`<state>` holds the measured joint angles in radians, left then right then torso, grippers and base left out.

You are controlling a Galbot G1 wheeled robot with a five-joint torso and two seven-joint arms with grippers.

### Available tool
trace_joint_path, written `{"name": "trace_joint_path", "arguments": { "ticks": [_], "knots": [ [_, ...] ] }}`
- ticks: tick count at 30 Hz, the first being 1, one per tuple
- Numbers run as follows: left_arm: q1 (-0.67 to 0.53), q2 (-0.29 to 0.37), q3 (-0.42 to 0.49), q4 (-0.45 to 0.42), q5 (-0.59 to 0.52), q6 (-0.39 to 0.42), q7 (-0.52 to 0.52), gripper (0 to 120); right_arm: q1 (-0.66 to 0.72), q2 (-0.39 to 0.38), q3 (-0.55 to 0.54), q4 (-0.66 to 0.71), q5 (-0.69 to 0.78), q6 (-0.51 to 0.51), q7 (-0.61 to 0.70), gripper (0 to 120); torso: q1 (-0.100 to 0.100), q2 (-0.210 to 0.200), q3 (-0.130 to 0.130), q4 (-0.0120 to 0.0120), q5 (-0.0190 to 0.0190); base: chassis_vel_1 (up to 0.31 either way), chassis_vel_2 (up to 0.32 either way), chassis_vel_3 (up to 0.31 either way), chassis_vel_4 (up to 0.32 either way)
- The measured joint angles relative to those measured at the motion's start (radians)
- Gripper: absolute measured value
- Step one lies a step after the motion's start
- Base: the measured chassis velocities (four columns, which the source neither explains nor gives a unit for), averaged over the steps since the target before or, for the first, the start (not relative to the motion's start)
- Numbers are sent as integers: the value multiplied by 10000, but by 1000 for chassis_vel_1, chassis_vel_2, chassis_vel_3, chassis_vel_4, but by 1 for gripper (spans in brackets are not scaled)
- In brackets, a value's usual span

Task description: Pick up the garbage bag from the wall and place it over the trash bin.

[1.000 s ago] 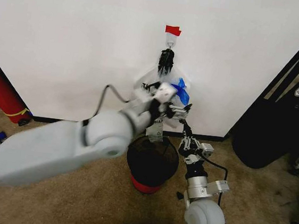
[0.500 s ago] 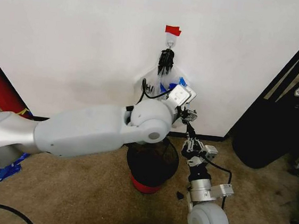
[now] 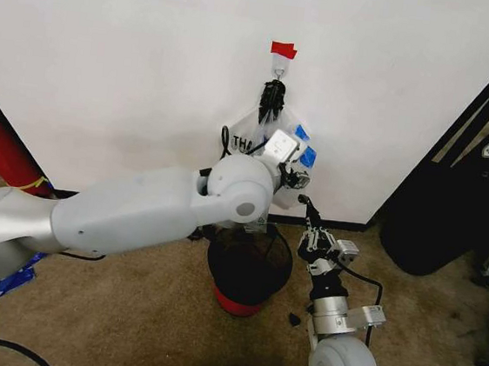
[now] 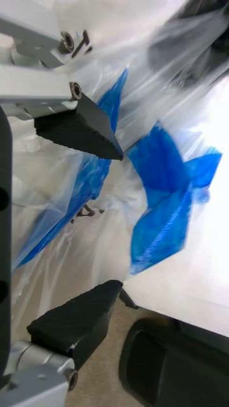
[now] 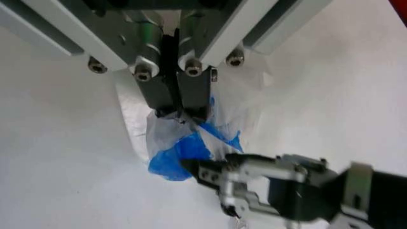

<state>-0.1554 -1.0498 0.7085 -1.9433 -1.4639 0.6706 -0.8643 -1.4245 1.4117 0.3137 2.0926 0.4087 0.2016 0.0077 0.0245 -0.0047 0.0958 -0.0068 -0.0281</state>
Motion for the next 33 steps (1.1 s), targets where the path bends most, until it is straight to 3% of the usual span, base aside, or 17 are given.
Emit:
{"name": "trace_joint_path", "arguments": {
  "ticks": [10,21,33],
  "knots": [
    [209,-536,146,381,-40,-20,-3,69,-27,-17,44,14,9,-4,3,0,0,0,0,-5,1,0,0,0,0],
    [182,-374,134,547,68,-41,167,67,-17,-164,177,115,157,-22,18,0,0,0,0,0,1,0,0,0,0],
    [235,-452,810,1011,870,33,348,63,-59,-185,145,252,177,-31,19,0,1,0,1,-2,0,0,0,0,0]
  ]
}}
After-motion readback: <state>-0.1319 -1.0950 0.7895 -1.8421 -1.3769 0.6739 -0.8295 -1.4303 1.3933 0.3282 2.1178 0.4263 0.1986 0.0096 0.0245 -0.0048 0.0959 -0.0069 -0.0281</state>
